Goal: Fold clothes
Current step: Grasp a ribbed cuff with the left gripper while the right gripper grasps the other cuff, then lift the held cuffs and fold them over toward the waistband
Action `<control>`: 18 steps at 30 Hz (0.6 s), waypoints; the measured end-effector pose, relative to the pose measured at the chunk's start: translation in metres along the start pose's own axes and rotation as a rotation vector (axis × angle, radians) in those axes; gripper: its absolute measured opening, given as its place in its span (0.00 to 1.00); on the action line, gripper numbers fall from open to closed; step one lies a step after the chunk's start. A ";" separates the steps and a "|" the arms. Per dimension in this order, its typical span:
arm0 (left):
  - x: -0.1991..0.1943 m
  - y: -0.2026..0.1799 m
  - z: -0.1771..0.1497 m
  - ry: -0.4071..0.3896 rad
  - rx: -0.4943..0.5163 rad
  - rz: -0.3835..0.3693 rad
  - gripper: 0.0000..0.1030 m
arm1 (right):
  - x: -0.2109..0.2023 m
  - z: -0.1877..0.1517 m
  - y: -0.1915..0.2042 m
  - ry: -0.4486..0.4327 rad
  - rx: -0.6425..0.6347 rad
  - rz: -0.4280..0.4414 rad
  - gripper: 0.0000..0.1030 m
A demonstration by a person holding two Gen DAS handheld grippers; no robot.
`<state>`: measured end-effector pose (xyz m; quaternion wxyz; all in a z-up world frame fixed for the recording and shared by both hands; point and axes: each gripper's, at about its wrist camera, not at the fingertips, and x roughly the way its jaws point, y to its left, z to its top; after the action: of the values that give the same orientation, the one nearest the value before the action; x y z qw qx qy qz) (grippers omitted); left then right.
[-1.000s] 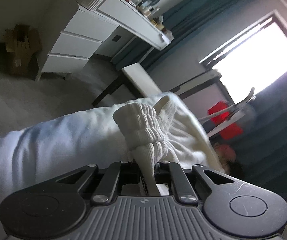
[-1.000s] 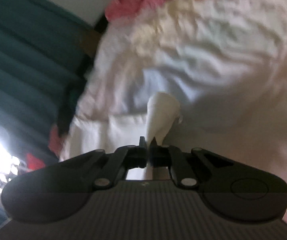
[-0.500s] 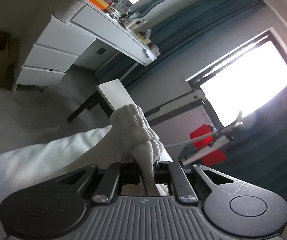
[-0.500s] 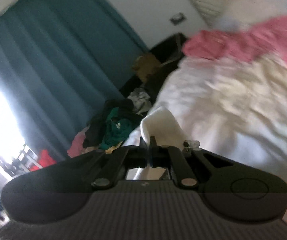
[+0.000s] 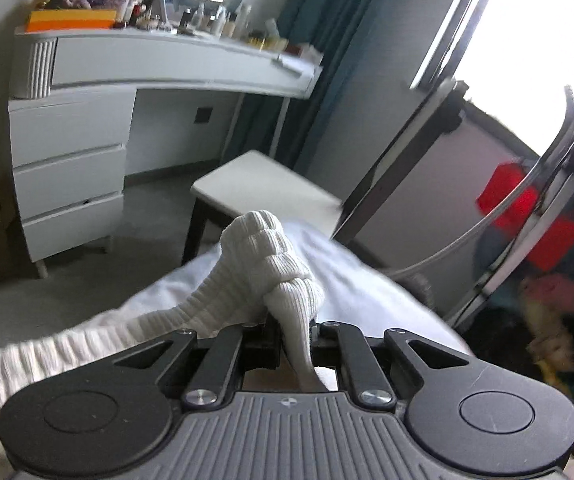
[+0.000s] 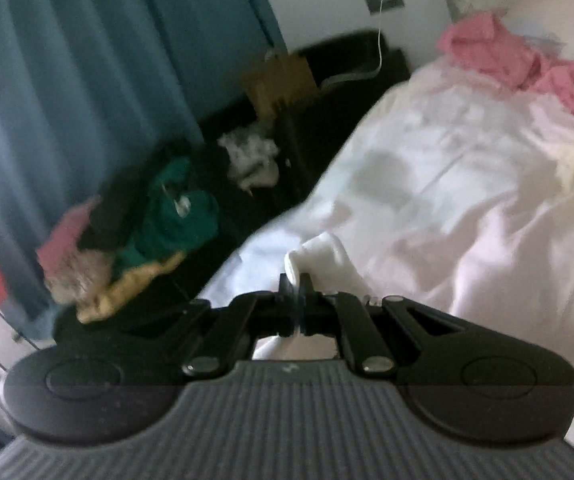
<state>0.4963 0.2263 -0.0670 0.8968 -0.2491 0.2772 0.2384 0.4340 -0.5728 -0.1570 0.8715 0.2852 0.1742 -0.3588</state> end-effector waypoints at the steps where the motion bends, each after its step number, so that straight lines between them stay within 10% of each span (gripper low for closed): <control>1: 0.002 0.001 -0.002 0.008 -0.003 -0.002 0.10 | 0.005 -0.003 0.001 0.015 -0.005 -0.003 0.05; 10: -0.038 0.041 -0.005 0.056 -0.096 -0.159 0.32 | -0.023 0.000 -0.006 0.128 -0.056 0.075 0.10; 15: -0.099 0.077 -0.011 0.063 -0.129 -0.268 0.53 | -0.078 0.005 -0.049 0.226 0.114 0.219 0.57; 18: -0.132 0.100 -0.021 0.073 -0.128 -0.283 0.61 | -0.121 0.002 -0.083 0.247 0.217 0.323 0.59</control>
<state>0.3356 0.2523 -0.0323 0.8930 -0.3510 0.2560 0.1175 0.2916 -0.5587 -0.1247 0.8540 0.4429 0.1921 -0.1939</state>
